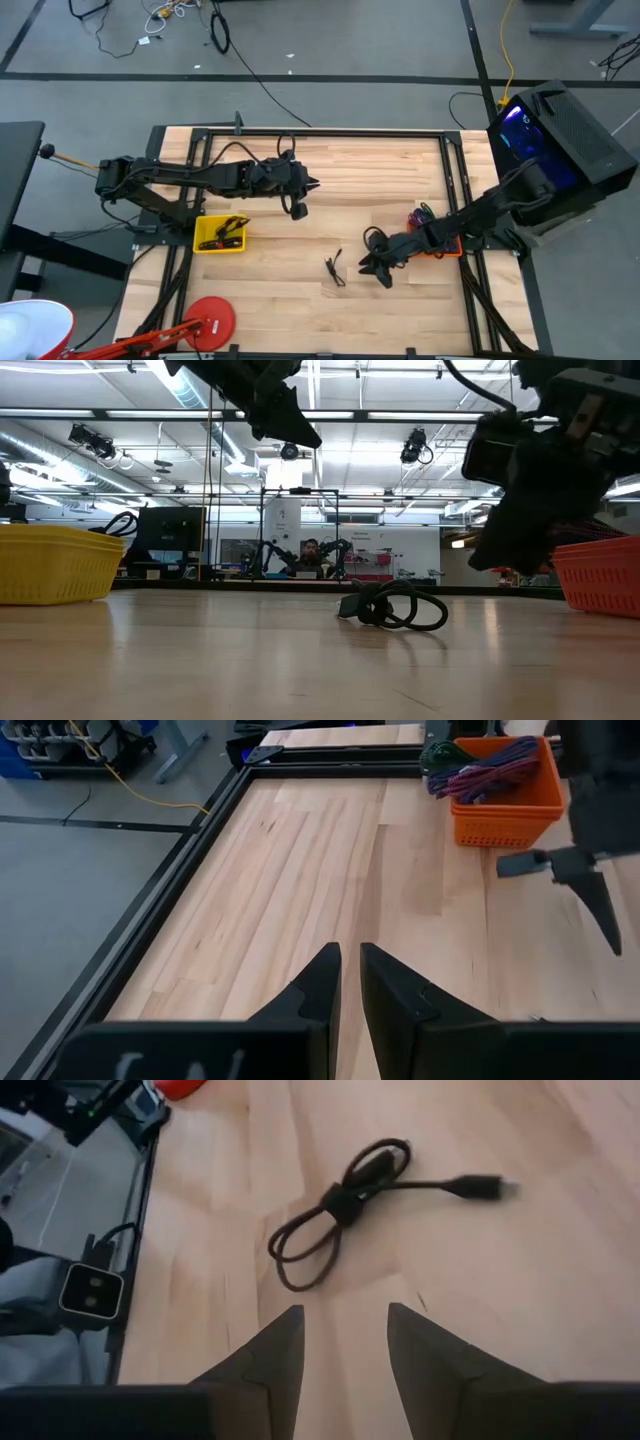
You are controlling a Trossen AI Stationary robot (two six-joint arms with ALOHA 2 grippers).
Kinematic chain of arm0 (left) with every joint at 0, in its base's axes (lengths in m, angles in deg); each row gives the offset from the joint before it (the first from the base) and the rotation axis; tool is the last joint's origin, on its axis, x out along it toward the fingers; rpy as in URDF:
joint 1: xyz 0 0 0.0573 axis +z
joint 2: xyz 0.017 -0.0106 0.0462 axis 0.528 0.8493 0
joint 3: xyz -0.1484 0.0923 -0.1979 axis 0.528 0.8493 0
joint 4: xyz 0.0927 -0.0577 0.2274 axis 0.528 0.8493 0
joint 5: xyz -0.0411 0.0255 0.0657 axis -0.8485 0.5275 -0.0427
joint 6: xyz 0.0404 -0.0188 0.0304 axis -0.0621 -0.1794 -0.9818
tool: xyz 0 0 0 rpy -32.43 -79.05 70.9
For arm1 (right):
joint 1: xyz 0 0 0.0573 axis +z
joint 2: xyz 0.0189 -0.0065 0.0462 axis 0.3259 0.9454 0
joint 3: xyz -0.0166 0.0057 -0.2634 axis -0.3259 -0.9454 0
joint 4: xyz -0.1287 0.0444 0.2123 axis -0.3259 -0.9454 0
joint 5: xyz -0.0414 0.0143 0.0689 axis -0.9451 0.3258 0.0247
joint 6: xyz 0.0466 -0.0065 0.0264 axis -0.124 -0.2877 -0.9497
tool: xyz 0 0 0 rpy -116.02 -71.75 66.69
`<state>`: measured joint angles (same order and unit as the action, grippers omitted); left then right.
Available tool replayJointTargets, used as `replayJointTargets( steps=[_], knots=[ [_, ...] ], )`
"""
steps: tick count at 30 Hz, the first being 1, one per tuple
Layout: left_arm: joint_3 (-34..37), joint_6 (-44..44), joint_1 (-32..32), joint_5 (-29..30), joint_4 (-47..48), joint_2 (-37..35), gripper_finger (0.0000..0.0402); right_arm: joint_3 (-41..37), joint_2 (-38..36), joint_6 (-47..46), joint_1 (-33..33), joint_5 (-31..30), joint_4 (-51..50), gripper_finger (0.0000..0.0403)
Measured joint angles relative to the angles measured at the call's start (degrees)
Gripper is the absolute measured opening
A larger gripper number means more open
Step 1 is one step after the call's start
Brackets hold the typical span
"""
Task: Pick & Place USB Port
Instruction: Put the black USB cable into the yellow bin
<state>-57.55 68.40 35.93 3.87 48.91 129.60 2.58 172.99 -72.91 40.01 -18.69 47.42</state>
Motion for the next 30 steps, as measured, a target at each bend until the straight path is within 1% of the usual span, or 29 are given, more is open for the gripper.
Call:
replayJointTargets(
  steps=[5,12,16,30],
  knots=[
    [0.0,-0.01,0.01,0.0,0.04,0.0,0.0048,3.95,3.78,3.71,0.02,1.45,-1.2,0.0144],
    [0.0,-0.04,0.01,0.0,0.04,0.0,0.0048,7.25,8.56,3.71,0.08,1.5,-1.7,0.0144],
    [0.0,-0.04,0.01,0.0,0.04,0.0,0.0048,9.31,11.07,3.74,0.18,3.77,-1.78,0.0144],
    [0.0,0.02,1.06,0.0,0.0,0.0,0.0048,13.99,15.56,4.45,3.45,3.53,-1.79,0.0144]
  ],
)
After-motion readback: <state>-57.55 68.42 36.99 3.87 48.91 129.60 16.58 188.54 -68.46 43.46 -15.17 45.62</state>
